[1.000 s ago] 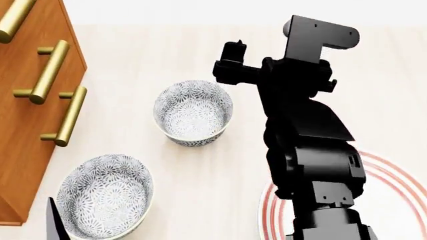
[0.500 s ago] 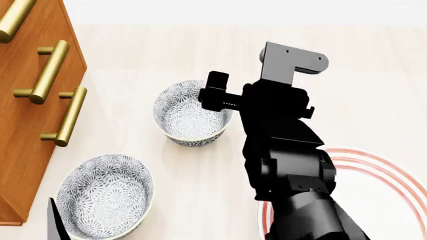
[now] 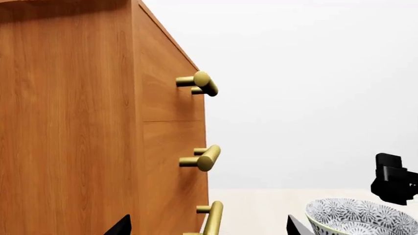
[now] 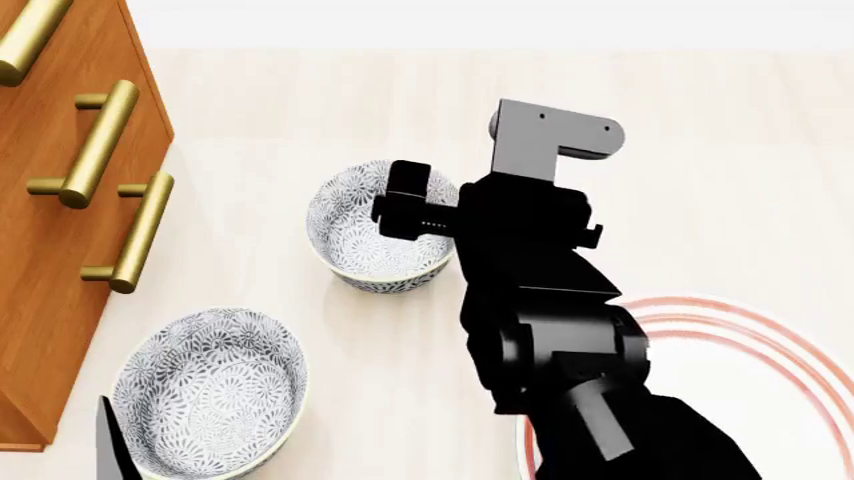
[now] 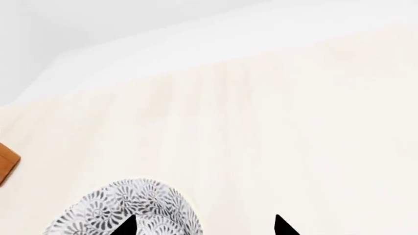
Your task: Pick up the bowl and put it in the front on the plate.
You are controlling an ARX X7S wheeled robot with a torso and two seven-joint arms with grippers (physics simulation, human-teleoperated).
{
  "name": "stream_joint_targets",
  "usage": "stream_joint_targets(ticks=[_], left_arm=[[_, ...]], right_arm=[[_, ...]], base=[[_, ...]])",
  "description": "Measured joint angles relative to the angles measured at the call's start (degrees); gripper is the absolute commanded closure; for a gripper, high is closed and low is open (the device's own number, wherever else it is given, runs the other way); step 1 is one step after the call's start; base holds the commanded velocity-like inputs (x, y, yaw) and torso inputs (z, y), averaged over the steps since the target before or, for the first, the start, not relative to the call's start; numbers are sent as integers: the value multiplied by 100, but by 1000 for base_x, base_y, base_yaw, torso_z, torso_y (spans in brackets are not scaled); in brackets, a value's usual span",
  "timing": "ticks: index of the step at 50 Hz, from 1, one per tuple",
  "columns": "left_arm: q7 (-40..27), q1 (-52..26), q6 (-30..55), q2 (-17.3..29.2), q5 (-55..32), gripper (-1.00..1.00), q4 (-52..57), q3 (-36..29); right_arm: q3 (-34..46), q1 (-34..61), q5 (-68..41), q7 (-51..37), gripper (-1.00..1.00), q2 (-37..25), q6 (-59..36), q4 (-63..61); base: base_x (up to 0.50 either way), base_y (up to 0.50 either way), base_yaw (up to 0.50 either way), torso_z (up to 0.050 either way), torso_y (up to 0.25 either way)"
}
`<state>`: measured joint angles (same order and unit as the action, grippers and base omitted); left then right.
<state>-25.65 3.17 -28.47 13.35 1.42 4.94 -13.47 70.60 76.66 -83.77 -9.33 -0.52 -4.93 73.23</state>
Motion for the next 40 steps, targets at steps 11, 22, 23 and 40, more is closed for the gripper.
stream_joint_targets(ticks=[11, 22, 23, 40], left_arm=[[-33, -18, 74, 18, -8, -100, 6, -24], [-57, -34, 108, 41, -22, -100, -7, -55], [-59, -35, 109, 43, -23, -100, -8, -58], [-93, -39, 137, 77, -20, -100, -20, -118]], right_arm=[[902, 111, -882, -95, -100, 2, 30, -46], [1499, 92, -1395, -145, -100, 3, 67, -71], [1538, 88, -1432, -146, -100, 3, 70, -71], [1945, -26, -1830, -152, -100, 1, 114, -99]], base=[[0, 0, 0, 0, 0], [0, 0, 0, 0, 0], [0, 0, 0, 0, 0], [0, 0, 0, 0, 0]])
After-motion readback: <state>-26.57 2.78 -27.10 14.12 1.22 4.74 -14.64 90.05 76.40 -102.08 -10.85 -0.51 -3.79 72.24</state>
